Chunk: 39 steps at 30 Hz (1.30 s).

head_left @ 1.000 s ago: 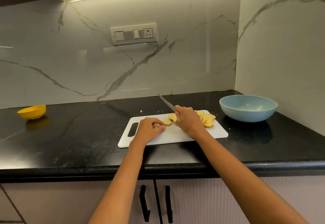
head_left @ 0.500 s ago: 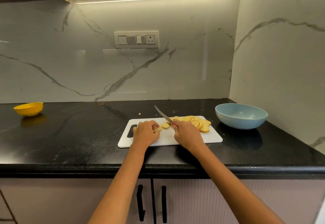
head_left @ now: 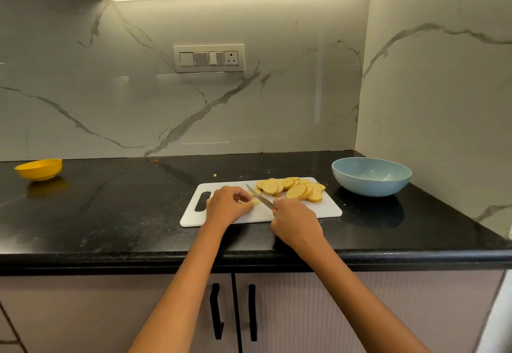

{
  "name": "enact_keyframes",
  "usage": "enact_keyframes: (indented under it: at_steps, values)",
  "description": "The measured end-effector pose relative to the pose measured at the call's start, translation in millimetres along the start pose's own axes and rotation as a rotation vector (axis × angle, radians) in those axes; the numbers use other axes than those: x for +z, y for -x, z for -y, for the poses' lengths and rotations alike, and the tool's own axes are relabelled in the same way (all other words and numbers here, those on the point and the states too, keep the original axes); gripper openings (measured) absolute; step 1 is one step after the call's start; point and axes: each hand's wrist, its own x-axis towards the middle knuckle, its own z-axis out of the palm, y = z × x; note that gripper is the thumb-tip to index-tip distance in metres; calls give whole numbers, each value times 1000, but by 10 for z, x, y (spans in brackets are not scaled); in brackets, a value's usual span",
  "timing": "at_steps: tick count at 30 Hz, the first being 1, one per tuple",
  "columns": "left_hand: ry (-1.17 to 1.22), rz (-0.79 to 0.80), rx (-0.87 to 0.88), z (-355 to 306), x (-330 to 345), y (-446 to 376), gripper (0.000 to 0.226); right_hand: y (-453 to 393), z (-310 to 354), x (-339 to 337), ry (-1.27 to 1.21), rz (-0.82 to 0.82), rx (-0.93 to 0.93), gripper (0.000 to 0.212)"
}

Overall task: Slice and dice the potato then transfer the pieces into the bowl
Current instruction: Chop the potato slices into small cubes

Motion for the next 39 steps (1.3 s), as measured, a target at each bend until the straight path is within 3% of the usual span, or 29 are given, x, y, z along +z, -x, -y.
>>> enact_keyframes:
  at_steps: [24,29,33,39]
  values:
    - [31,-26,-54,-17,25,20,5,245,167,-86,168,42,-68,24]
    - [90,-29,-83,25,8,19,24,257,84,-95,69,33,10,26]
    - [59,-54,-92,16,3,37,7,208,120,-99,55,47,-7,26]
    - [40,-60,-85,0,12,38,6,206,195,-51,69,46,-20,25]
